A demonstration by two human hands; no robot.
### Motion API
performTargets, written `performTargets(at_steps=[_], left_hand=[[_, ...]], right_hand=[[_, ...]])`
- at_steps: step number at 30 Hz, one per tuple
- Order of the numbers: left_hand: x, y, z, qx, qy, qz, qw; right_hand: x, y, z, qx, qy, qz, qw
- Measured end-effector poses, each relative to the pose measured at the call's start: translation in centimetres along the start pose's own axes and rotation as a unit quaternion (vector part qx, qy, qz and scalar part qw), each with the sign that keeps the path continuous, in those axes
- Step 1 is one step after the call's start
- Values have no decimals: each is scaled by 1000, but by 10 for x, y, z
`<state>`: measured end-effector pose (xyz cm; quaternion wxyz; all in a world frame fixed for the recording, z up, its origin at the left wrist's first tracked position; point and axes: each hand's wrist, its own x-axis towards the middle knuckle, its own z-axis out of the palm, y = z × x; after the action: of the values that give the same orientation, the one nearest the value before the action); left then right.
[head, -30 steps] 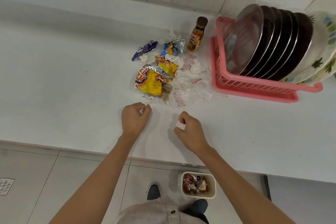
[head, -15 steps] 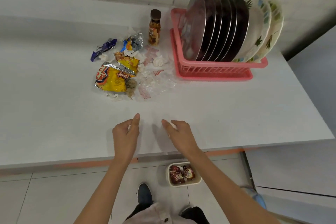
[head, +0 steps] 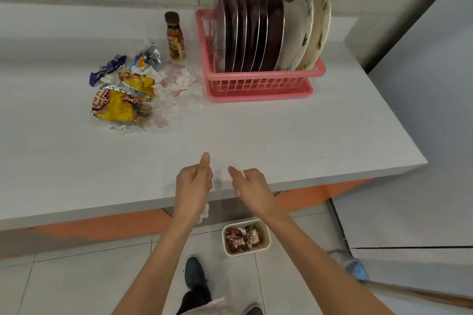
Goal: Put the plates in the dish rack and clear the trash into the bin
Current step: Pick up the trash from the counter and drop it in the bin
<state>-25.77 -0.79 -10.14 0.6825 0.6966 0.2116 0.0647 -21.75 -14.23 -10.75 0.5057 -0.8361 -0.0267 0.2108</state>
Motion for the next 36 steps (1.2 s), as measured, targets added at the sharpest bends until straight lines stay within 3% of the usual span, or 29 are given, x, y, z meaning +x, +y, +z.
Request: performTargets(at_steps=[14,23,30,36], left_hand=[[-129,-55,101,2,6,-40,999],[-137,-74,116,44,3,-82,996],[-127,-86,104,23,9,-136,990],[-106,-128,111,42,-112,-222,968]], right_hand=[[-97,95,-70,31,-60,12,998],[-110,129,-83,31,-25,65,997],[-114,149,-97,116,3,152,981],[-96,203,-93,95,65,141,983]])
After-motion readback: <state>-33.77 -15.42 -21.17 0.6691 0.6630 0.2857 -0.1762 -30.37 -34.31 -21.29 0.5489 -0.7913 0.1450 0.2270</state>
